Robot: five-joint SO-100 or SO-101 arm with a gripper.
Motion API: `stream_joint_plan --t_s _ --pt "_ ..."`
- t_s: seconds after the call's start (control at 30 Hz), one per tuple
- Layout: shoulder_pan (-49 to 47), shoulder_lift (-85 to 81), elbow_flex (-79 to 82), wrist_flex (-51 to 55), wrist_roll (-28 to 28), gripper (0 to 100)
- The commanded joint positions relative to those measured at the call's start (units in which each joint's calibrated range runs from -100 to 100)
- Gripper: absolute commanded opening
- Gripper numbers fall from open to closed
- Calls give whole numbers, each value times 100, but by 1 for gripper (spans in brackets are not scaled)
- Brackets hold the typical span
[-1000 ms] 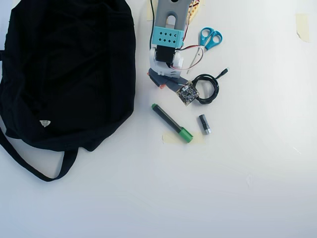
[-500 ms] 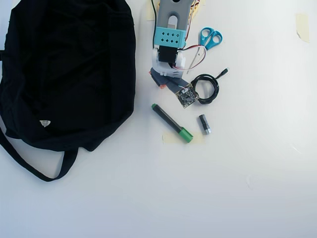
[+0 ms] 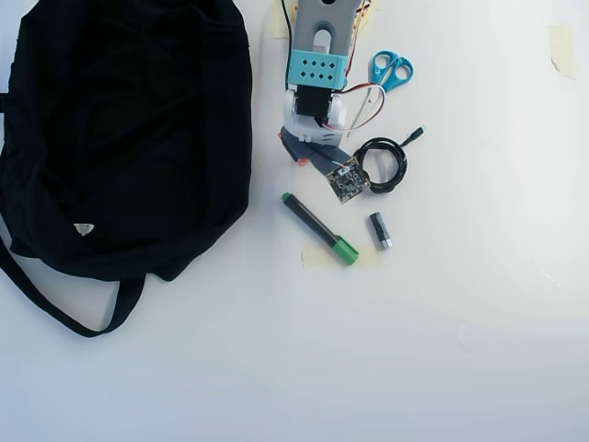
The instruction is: Put the bike light into the black bag
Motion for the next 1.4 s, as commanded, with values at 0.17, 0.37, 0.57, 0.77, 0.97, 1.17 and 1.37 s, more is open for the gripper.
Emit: stream_joint_plan --t_s 0.17,0.37,0.57,0.77,0.97,1.17,1.37 --pt "-72 -187 -765 825 -41 3" --pt "-65 -187 -1070 1152 -235 3" --pt "-35 -187 -1358 1238 -235 3" --pt "-57 -262 -1609 1290 -371 3" --pt "-65 -834 -1529 1531 -581 3" --pt "10 -1357 -1546 1651 -586 2" --pt "115 -1755 -1529 1918 -806 2"
